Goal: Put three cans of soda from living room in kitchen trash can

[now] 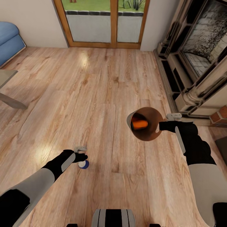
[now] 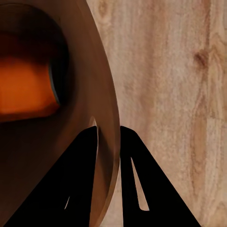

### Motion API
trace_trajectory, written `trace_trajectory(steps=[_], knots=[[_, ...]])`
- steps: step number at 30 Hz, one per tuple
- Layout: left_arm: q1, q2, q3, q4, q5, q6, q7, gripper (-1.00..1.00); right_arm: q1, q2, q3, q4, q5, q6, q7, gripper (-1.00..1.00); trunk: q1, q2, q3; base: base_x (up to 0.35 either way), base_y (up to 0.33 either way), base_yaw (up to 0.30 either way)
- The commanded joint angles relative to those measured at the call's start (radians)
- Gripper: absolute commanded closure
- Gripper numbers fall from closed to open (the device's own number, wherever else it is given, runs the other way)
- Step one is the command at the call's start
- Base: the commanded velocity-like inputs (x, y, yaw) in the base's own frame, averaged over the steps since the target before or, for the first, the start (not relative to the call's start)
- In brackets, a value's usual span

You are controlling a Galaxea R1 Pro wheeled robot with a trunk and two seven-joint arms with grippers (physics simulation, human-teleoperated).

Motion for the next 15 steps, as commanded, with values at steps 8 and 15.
trace_trajectory(steps=[8,15], knots=[[0.001,0.000,0.000,-0.001,-0.002,0.000,0.001,-1.00,0.000,0.003,0.004,-0.001,-0.023,0.002,-0.021,1.00,0.000,0.000,-0.013,0.000,0.000,0.000],[0.001,0.001,0.000,-0.001,-0.002,-0.001,0.000,-1.00,0.000,0.029,0.038,0.000,-0.022,0.002,-0.071,1.00,0.015,-0.028,-0.036,0.000,0.000,0.000]])
